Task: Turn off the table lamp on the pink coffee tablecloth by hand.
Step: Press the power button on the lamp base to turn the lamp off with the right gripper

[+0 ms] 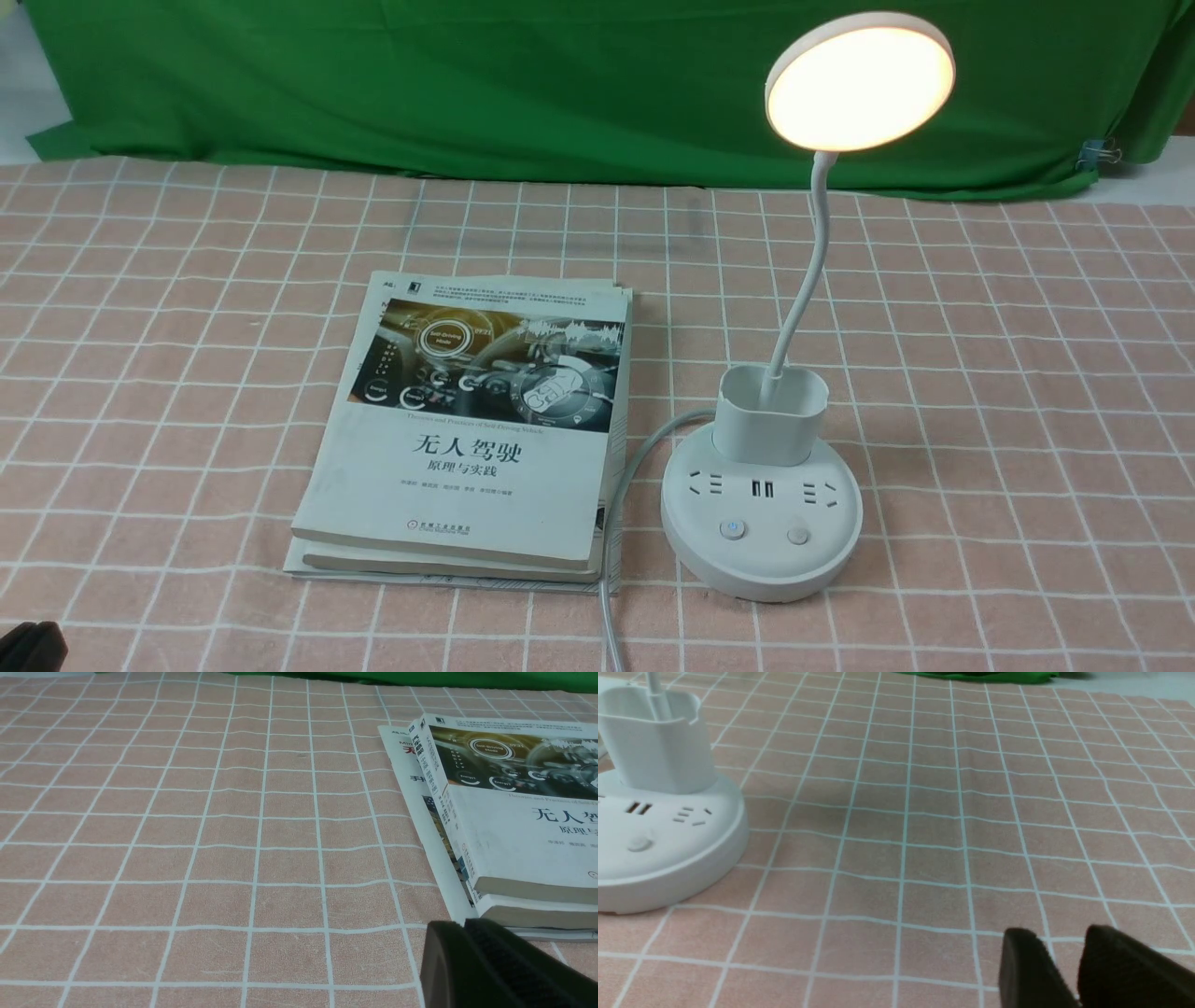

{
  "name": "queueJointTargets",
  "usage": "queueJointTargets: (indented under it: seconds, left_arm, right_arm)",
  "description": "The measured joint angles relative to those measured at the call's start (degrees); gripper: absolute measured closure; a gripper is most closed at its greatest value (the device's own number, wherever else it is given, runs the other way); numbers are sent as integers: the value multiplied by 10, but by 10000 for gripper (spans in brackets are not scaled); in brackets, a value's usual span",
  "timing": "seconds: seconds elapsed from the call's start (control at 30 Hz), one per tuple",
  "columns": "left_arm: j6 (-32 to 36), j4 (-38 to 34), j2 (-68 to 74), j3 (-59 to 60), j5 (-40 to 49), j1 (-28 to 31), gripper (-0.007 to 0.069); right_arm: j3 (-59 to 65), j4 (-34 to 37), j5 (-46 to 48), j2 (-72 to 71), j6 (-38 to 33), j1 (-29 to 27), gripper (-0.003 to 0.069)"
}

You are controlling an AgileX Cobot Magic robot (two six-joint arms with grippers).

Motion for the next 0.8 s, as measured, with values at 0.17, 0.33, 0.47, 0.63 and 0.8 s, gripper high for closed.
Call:
queueJointTargets:
  seconds: [0.17, 0.33, 0.47, 0.63, 0.8]
  left_arm:
    - [0, 0, 0, 0, 0, 0, 618]
    - [0, 0, 0, 0, 0, 0, 618]
    - [0, 0, 0, 0, 0, 0, 618]
    - [0, 0, 0, 0, 0, 0, 618]
    - [0, 0, 0, 0, 0, 0, 618]
  right_arm:
    - [0, 0, -2, 0, 1, 0, 419]
    - [0, 50, -78, 0, 96, 0, 419]
    - [0, 67, -140, 0, 193, 0, 419]
    - [0, 73, -222, 0, 264, 0, 419]
    - [-3, 73, -206, 1, 294, 4, 454]
